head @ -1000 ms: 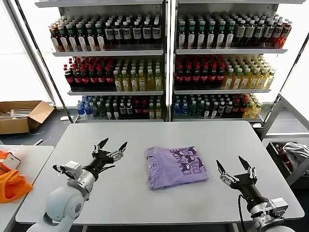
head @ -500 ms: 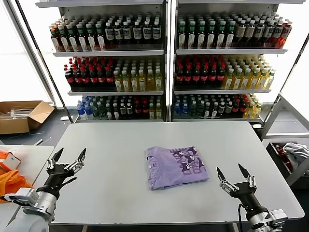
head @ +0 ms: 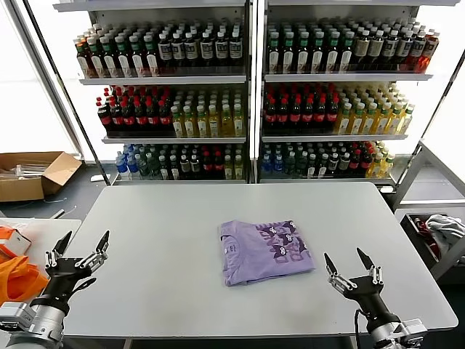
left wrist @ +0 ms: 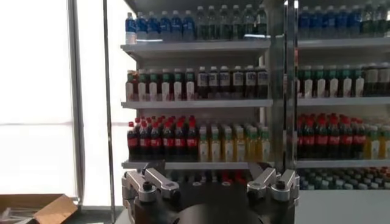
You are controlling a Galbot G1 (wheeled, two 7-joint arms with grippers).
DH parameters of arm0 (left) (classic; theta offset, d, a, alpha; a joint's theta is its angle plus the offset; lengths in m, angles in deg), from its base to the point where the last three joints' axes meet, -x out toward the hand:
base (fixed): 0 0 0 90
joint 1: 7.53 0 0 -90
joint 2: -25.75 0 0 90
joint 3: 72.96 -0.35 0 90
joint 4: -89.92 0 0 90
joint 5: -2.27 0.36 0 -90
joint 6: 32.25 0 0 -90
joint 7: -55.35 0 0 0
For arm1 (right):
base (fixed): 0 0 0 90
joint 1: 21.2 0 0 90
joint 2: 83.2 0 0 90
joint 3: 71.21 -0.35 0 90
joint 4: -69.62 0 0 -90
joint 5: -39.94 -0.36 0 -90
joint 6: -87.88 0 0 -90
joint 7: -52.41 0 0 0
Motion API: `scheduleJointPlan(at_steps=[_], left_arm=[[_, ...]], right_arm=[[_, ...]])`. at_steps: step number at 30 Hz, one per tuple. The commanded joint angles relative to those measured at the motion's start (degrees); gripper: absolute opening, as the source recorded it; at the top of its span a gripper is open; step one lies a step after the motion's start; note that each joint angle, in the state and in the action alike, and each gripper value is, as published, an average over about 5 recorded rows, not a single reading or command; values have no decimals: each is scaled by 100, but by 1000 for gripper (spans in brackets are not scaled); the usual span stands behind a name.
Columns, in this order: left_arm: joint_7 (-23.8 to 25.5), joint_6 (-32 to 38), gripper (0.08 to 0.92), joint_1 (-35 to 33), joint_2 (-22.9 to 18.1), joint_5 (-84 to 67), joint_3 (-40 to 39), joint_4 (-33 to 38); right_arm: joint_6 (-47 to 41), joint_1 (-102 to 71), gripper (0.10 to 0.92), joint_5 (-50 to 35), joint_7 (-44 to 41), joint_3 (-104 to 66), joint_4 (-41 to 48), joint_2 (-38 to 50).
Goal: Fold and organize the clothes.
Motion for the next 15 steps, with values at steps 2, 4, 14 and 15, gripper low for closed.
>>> scheduleJointPlan(at_steps=[2, 4, 14, 15], left_arm=[[77, 100, 822, -332, -59, 16, 255, 174], [94, 109, 822, -367, -60, 6, 258, 200], [108, 78, 822, -290, -47, -17, 211, 222], [108, 74, 822, -284, -41, -16, 208, 223]], right_arm=[[-100, -50, 823, 86, 74, 44, -67, 1], [-115, -66, 823, 88, 71, 36, -113, 0], [-183, -63, 823, 61, 56, -46, -219, -3], [-183, -65, 823, 62, 55, -44, -224, -5]])
